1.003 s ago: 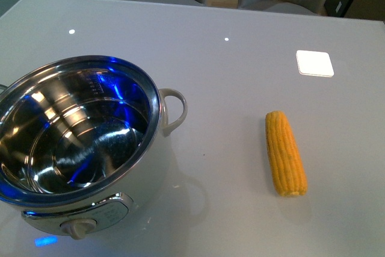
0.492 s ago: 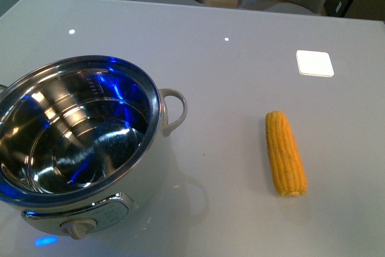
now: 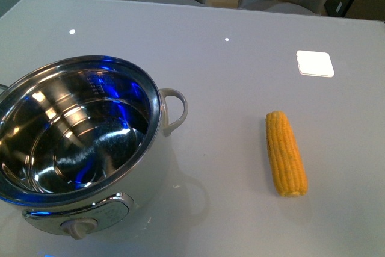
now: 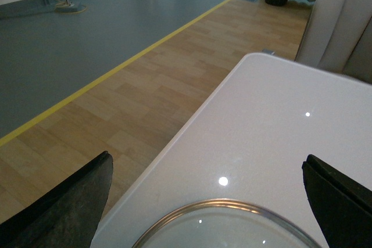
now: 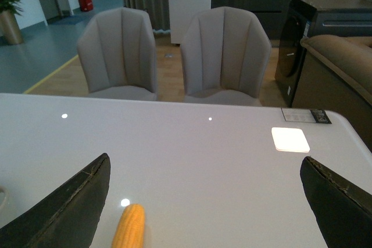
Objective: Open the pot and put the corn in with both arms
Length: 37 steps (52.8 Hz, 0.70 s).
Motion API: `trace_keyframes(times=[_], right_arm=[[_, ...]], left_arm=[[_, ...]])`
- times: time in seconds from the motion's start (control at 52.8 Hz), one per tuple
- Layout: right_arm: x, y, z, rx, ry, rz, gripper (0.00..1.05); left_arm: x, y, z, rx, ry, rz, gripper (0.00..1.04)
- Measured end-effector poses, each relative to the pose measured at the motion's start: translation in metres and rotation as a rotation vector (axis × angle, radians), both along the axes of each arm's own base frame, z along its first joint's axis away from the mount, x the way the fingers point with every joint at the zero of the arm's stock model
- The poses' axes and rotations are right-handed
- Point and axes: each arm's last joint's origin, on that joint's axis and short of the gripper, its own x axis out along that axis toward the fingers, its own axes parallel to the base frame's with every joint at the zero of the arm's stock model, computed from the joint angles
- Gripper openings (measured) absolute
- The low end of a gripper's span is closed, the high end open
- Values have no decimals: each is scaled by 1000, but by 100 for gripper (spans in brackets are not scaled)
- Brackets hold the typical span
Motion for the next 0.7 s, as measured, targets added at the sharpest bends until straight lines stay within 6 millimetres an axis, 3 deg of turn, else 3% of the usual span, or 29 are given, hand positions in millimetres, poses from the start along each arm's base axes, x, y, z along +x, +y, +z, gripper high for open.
trace_keyframes(times=[0.095,0.227,0.303,0.473,0.701], right_arm=[[0,0,0,0,0,0,96],[0,0,0,0,0,0,96],[0,0,0,0,0,0,96],[0,0,0,0,0,0,96],[0,0,0,0,0,0,96]], left_arm=[[-15,-8,13,-39,-6,-37,98],[-50,-13,67,-11,-106,-87,98],[-71,-22,85,-9,-132,-129,98],[-104,-50,100,-27,-140,-208,98],[-129,-90,98,-61,-117,-308,98]])
